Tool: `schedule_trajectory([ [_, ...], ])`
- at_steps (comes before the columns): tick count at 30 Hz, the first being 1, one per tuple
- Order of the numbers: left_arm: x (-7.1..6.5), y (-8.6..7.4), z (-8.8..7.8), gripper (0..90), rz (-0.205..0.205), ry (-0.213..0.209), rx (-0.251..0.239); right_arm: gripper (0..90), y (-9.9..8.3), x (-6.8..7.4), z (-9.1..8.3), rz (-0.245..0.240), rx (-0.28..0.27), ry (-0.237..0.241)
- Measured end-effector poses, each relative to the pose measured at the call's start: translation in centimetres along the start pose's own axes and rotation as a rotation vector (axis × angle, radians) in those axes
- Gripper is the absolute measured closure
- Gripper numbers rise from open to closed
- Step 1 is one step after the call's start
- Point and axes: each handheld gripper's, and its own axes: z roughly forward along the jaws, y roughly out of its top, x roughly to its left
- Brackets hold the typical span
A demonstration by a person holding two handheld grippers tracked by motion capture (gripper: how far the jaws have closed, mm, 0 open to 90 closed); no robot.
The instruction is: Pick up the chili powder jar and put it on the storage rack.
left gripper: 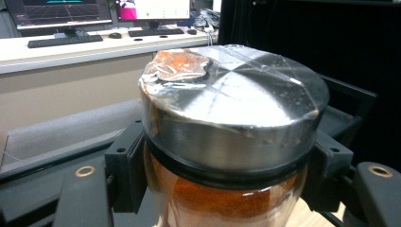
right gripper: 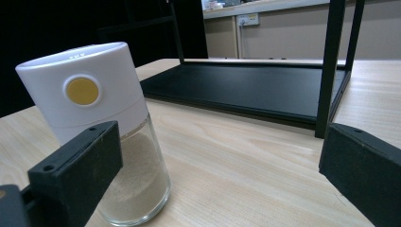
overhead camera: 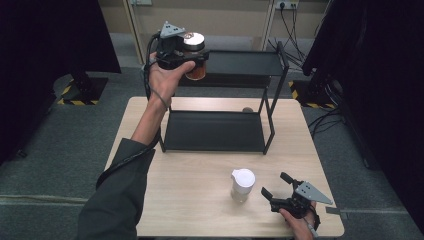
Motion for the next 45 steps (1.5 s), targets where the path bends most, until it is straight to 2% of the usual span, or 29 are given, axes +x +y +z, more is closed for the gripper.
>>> schedule_trajectory([
  [4,-0.1,0.2,0.6,30.2,0.002,0.038,0.002,0.6,0.0,0.0,0.0,0.001,0.0,0.001],
  [7,0.1,0.4,1.0,30.2,-0.01,0.051,0.001,0.6,0.0,0.0,0.0,0.003,0.0,0.002],
  [16,0.4,0.9,2.1,30.2,-0.01,0.085,0.002,0.6,-0.1,-0.1,0.0,0.008,0.002,0.002],
  [19,0.4,0.8,2.5,30.2,-0.004,0.087,0.003,0.6,-0.1,-0.1,0.0,0.007,0.0,0.005],
  [25,0.6,0.7,3.4,30.2,-0.015,0.099,0.01,0.6,-0.1,-0.1,0.0,0.007,-0.001,0.008],
  [30,1.0,0.3,3.7,30.2,-0.03,0.099,-0.003,0.6,-0.1,-0.2,0.0,0.009,-0.001,0.009],
  [34,1.1,0.3,4.0,30.2,-0.022,0.105,0.005,0.6,-0.1,-0.1,0.0,0.005,-0.003,0.011],
  [39,1.2,-0.3,4.6,30.2,-0.036,0.11,0.013,0.6,-0.1,-0.2,0.0,0.006,-0.003,0.011],
  [45,1.0,-0.6,4.8,30.1,-0.018,0.117,0.002,0.6,-0.1,-0.2,0.0,0.006,-0.002,0.011],
])
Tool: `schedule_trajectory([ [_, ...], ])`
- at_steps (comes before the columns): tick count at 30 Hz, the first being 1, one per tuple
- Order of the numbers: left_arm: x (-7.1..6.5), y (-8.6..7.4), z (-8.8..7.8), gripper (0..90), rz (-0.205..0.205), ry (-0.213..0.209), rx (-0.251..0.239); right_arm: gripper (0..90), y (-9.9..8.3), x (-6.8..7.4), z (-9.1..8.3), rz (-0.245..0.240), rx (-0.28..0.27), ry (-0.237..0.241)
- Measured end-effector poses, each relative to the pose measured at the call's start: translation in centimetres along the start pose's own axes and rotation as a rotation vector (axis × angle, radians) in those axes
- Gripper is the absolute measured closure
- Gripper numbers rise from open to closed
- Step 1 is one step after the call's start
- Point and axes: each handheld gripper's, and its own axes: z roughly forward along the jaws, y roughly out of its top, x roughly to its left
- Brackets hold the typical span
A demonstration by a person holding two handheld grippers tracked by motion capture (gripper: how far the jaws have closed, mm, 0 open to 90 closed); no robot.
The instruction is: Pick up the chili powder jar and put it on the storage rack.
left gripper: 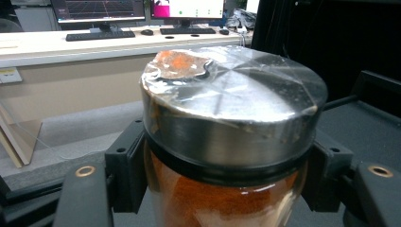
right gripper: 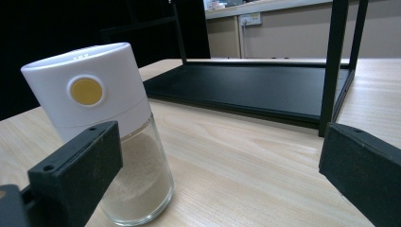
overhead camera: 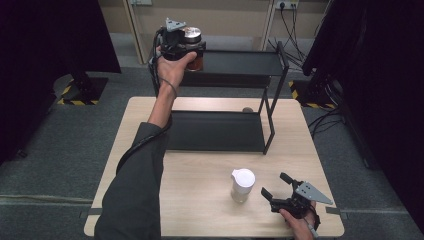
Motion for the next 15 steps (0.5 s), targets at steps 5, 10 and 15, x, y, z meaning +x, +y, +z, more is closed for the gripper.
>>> schedule_trajectory([
  [5,0.1,-0.2,0.0,30.0,-0.002,-0.003,-0.006,0.6,0.0,0.0,0.0,-0.001,0.002,0.001],
  [10,-0.1,-0.5,0.0,21.5,-0.034,-0.001,-0.017,0.7,0.0,0.1,0.1,-0.004,0.003,0.002],
  [15,-1.1,-0.2,-0.4,8.4,-0.03,0.042,-0.022,0.6,0.0,0.1,0.1,-0.004,0.003,0.002],
])
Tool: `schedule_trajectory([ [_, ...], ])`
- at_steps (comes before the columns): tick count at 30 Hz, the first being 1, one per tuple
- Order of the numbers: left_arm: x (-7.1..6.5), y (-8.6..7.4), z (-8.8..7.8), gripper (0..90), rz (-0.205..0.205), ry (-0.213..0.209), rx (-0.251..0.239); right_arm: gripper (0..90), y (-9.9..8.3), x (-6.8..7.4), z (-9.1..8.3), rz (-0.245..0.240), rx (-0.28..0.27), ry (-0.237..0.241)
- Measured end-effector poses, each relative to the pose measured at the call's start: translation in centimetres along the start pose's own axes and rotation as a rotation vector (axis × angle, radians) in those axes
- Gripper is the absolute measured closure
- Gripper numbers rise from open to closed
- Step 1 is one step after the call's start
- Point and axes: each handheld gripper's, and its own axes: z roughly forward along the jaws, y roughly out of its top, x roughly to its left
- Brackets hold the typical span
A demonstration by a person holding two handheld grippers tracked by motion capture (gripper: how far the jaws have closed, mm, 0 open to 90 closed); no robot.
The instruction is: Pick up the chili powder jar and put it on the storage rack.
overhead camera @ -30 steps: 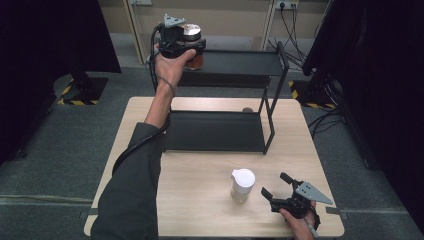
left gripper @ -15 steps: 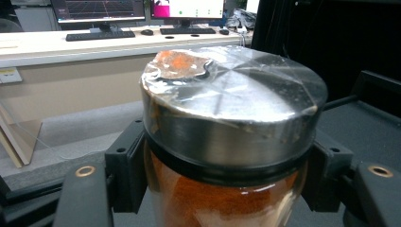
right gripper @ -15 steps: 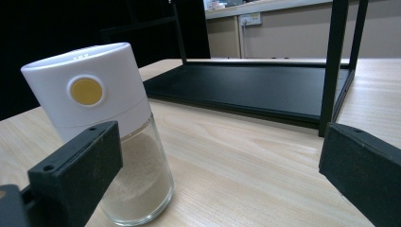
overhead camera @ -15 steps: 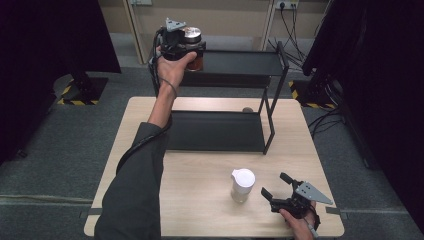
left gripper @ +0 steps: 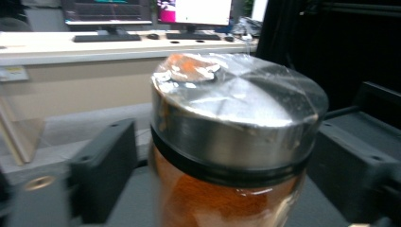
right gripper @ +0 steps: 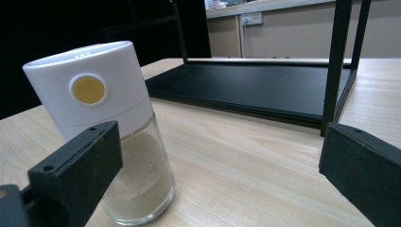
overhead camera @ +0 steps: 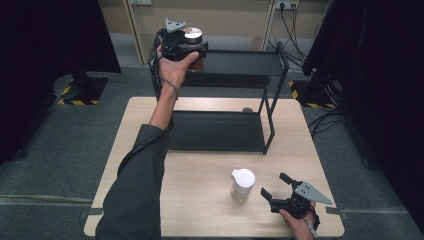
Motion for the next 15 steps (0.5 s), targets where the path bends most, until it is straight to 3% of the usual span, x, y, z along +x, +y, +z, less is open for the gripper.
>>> schedule_trajectory([
  [4,-0.3,0.3,-0.4,1.8,-0.011,0.004,0.006,0.6,0.0,0.0,0.0,-0.003,0.0,0.0],
  [12,-0.4,0.2,-1.3,0.3,-0.029,-0.006,0.004,0.6,0.0,0.0,0.1,-0.004,0.003,0.0],
  [15,-0.5,0.0,-1.6,0.0,-0.019,-0.016,-0.005,0.6,0.0,0.1,0.1,-0.006,0.004,0.001],
])
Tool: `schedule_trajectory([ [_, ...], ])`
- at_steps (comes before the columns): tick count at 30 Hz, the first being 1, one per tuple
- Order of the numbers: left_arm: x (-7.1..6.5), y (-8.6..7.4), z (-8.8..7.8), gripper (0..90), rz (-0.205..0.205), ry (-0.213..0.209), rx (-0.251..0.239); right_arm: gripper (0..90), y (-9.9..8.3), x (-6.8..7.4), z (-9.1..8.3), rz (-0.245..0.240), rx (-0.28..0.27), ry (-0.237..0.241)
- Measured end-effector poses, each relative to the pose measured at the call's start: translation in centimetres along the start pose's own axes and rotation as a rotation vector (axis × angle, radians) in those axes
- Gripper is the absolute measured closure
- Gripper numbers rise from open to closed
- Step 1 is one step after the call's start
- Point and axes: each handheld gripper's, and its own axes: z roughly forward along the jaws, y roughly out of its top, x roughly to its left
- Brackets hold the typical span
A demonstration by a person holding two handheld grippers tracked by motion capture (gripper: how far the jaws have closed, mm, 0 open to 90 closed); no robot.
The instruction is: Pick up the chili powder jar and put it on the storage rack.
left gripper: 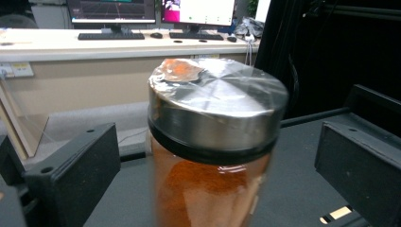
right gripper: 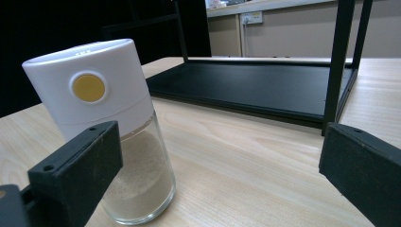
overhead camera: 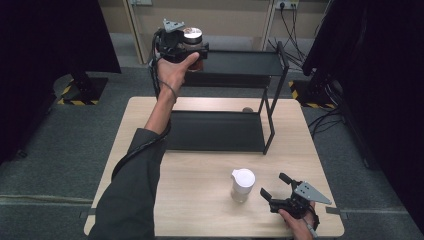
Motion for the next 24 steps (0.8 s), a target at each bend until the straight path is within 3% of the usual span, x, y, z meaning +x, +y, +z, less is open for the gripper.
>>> schedule_trajectory([
  [1,0.1,0.0,-0.3,0.0,-0.006,-0.018,-0.003,0.6,0.0,0.0,0.0,0.002,0.001,-0.001],
  [13,0.4,-0.5,-1.7,0.0,-0.006,-0.05,-0.008,0.6,0.0,0.0,0.0,0.002,0.001,-0.002],
  [24,0.5,-2.1,-3.5,0.0,0.025,-0.116,-0.03,0.6,0.0,0.0,0.0,0.0,0.002,-0.003],
])
